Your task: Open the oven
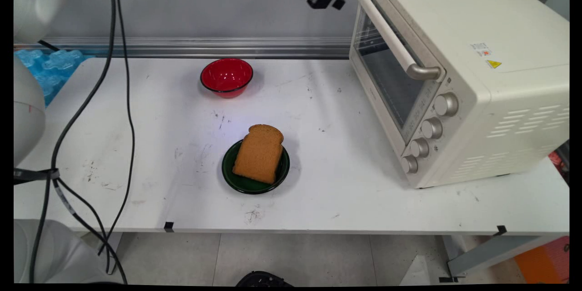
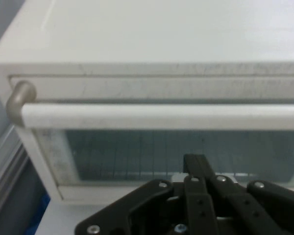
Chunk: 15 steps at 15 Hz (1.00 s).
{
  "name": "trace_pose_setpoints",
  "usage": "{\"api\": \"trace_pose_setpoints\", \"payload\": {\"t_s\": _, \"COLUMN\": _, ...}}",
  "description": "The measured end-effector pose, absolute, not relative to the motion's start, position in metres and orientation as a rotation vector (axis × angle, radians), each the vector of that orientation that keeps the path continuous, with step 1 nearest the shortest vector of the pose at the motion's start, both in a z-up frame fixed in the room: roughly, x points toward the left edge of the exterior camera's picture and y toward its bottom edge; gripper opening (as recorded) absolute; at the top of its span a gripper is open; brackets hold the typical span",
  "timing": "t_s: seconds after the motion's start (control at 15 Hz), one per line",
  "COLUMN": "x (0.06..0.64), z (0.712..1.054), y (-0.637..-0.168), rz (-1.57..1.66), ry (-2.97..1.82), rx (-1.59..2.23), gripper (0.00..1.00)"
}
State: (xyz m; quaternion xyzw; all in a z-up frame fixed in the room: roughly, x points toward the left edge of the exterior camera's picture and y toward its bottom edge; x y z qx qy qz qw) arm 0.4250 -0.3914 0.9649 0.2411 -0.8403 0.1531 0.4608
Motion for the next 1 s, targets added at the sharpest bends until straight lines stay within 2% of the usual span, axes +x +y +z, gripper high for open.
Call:
{"api": "trace_pose_setpoints", "payload": {"t_s": 0.53, "x": 0.385, "z": 0.97, "y": -0.416, "rz": 0.345, "ry": -2.044, "rx": 0.561, "gripper": 0.0}}
{"api": "trace_pose_setpoints", "payload": {"t_s": 1.0, "x": 0.357, "z": 0.959, "y": -0.436, "rz": 0.312, "ry": -2.046, "rx": 0.554, "gripper": 0.0}}
